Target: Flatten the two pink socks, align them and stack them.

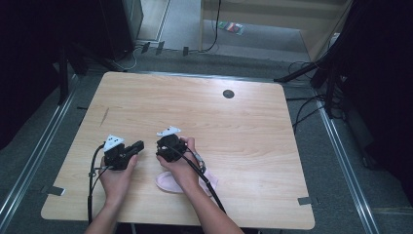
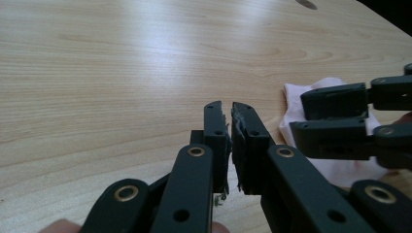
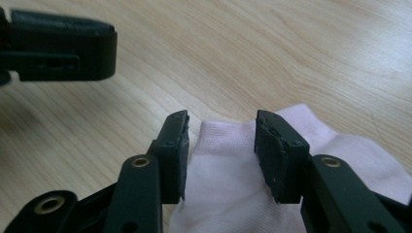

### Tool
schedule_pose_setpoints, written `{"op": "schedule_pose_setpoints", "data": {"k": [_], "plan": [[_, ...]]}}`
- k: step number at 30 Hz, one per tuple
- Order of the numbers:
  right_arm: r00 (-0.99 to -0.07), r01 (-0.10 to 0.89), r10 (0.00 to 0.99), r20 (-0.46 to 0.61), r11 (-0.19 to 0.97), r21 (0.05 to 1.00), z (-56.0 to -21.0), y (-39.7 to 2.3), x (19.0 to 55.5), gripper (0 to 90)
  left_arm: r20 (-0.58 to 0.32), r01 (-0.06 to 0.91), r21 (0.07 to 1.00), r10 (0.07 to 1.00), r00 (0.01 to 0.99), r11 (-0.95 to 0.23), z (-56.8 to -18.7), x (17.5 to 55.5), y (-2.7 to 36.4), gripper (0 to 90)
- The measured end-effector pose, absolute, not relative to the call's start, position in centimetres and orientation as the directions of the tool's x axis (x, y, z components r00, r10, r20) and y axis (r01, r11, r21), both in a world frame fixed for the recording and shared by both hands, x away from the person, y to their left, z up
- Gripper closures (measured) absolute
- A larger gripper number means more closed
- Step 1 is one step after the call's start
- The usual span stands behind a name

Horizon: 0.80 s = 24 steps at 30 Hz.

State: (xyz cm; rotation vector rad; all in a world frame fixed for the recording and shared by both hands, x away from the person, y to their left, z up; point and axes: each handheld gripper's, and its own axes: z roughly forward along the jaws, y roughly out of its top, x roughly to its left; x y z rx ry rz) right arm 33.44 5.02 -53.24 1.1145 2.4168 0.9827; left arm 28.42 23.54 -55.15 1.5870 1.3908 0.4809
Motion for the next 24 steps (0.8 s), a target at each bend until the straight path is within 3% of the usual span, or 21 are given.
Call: {"op": "schedule_pose_setpoints", "data": {"k": [5,7,9,13,19,24], "plan": [[-0.677,0.500,0.730,-0.089,0.546,0.672,-53.8,5.6,33.3,63.2,-0.281,0.556,0.827,0.918,0.279,0.084,-55.2,28.5,23.6,85.4],[-0.678,0.484,0.725,-0.123,0.566,0.667,-53.8,5.6,33.1,76.1,-0.279,0.555,0.828,0.919,0.279,0.082,-55.2,28.5,23.5,85.5],[-0.675,0.471,0.720,-0.158,0.586,0.659,-53.7,5.6,32.9,82.1,-0.277,0.554,0.828,0.920,0.277,0.083,-55.1,28.5,23.4,85.5],[-0.693,0.463,0.709,-0.134,0.579,0.671,-53.3,5.1,33.1,83.8,-0.279,0.553,0.829,0.919,0.279,0.083,-55.2,28.5,23.4,85.1],[-0.694,0.455,0.720,-0.004,0.443,0.773,-49.9,2.0,32.6,83.9,-0.288,0.554,0.828,0.915,0.282,0.090,-54.9,28.6,23.4,86.6],[-0.697,0.425,0.717,0.007,0.405,0.809,-48.4,-0.4,31.7,83.6,-0.289,0.553,0.829,0.908,0.302,0.080,-54.6,28.7,22.9,86.5]]}}
